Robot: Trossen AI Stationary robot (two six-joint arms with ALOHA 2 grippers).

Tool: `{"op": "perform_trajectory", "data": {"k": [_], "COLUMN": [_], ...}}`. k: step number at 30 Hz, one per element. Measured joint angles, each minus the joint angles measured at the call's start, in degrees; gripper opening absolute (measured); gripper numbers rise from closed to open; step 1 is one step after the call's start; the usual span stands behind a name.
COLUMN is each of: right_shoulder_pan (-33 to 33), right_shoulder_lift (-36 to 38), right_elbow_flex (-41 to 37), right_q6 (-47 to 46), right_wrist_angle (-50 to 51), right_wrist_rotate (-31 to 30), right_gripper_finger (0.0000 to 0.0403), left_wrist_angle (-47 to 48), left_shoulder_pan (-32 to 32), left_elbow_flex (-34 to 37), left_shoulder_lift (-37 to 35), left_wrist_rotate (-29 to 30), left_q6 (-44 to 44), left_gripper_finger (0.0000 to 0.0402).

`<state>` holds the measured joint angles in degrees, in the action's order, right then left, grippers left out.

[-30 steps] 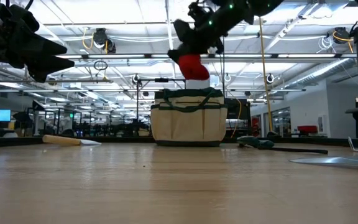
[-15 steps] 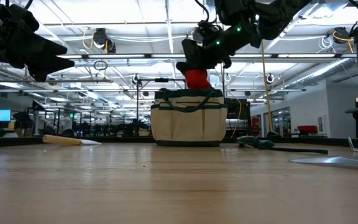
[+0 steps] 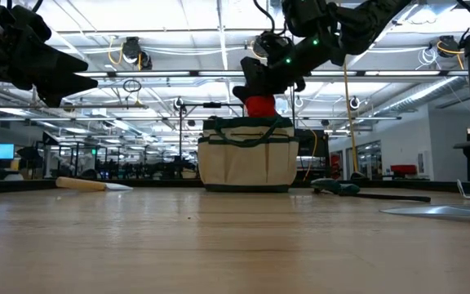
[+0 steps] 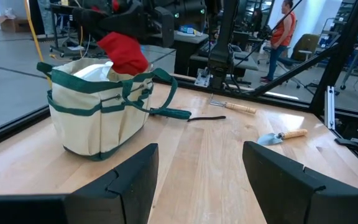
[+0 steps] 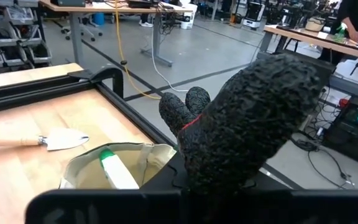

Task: Pick & Place Garden tools in Gardening bag
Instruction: Put the red gloves into the green gardening bag

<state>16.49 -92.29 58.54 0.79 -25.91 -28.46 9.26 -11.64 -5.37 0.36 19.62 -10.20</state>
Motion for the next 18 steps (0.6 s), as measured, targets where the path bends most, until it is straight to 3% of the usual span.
{"op": "perform_trajectory", "data": {"k": [9,18], "right_shoulder_pan": [0.0,0.0], "right_shoulder_lift": [0.0,0.0], "right_elbow_flex": [0.0,0.0], "right_q6": [2.6,4.4], "right_wrist_angle": [0.0,0.1], "right_wrist_rotate": [3.3,3.3], "right_gripper_finger": [0.0024,0.0081], "left_wrist_angle": [0.0,0.0], "left_shoulder_pan": [0.0,0.0], "left_elbow_flex": [0.0,0.0], "left_shoulder_lift": [0.0,0.0], "left_wrist_rotate": [0.0,0.0], "left_q6": [0.0,0.0], "left_gripper_finger": [0.0241,0.0241]}}
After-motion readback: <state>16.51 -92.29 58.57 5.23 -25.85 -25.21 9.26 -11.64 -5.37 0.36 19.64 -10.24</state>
